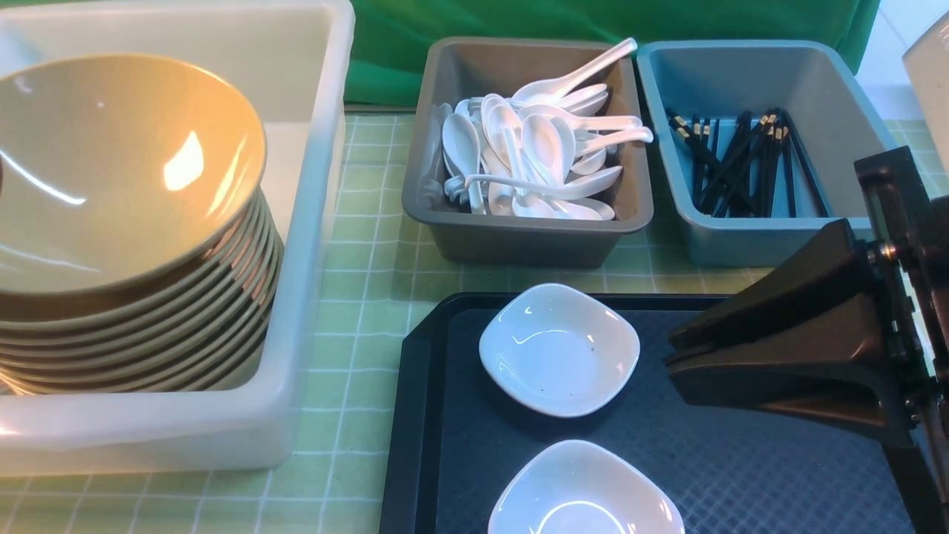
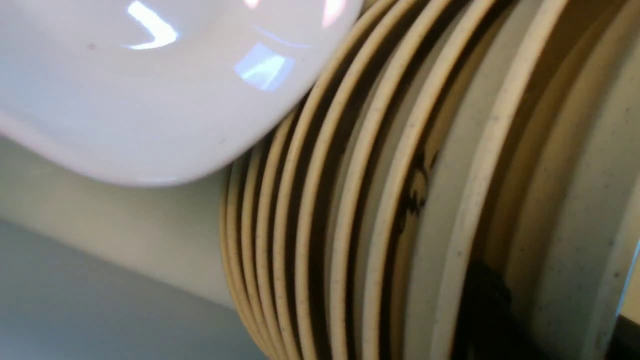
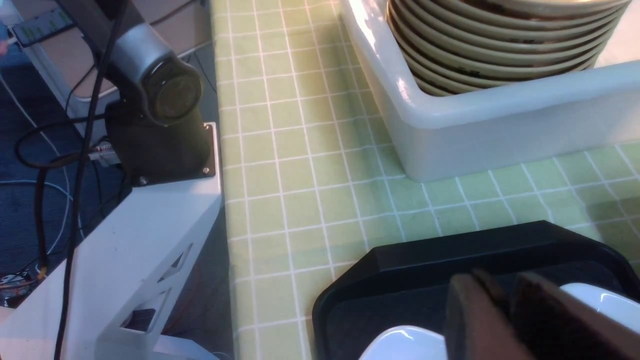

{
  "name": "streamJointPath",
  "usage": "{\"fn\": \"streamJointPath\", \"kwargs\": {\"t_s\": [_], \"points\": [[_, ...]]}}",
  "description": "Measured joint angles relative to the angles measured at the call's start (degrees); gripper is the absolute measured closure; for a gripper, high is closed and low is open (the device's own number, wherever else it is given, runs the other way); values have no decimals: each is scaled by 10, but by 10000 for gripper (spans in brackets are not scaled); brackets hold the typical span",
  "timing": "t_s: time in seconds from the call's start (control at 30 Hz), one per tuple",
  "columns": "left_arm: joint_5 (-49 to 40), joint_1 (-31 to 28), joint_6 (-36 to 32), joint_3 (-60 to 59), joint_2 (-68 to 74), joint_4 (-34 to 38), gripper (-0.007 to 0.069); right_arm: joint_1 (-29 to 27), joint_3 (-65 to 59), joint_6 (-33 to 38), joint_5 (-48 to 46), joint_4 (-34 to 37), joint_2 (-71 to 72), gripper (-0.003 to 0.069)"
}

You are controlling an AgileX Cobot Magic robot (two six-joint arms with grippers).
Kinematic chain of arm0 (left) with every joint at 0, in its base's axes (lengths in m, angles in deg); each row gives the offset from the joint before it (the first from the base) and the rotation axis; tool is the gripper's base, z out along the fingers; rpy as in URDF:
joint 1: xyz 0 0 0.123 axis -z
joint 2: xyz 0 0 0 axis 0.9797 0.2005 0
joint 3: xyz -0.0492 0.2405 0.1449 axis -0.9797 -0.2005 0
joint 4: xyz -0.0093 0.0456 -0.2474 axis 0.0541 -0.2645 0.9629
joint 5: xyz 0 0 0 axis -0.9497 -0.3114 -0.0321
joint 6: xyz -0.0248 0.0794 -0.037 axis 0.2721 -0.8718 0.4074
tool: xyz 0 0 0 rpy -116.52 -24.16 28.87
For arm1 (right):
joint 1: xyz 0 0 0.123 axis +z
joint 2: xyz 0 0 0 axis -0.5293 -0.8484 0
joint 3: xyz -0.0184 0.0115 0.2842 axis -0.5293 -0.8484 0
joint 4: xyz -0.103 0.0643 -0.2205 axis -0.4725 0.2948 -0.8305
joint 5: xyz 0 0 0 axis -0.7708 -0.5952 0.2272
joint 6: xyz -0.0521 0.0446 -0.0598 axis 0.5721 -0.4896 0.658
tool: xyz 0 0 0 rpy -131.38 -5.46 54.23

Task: On green table put chopsticks spoon bowls plates into blue grey white boxes.
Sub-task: 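Place the tan bowl onto the bowl stack in the left bin with the left gripper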

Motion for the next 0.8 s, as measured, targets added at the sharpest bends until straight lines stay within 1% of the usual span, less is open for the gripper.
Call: {"fn": "streamJointPath", "kwargs": {"t_s": [0.23,0.33,0.5,0.53,0.57,0.67,0.7,0.73,0.77,0.8], "points": [[-1,0,56,0,0,-39,603,0,0,0,7,0,0,529],[-3,1,72,0,0,-45,580,0,0,0,9,0,0,528],[-2,1,75,1,0,-45,473,0,0,0,9,0,0,523],[-4,1,77,4,0,-45,429,0,0,0,9,0,0,521],[-4,1,78,5,0,-45,422,0,0,0,9,0,0,521],[-7,4,82,22,-2,-44,286,0,0,0,9,0,0,517],[-7,6,82,25,-3,-46,253,0,0,0,9,0,0,517],[-8,7,82,29,-4,-48,237,0,0,0,9,0,0,517],[-9,13,81,38,-8,-56,183,0,0,0,9,0,0,517],[-9,16,81,45,-12,-63,153,0,0,0,9,0,0,517]]}}
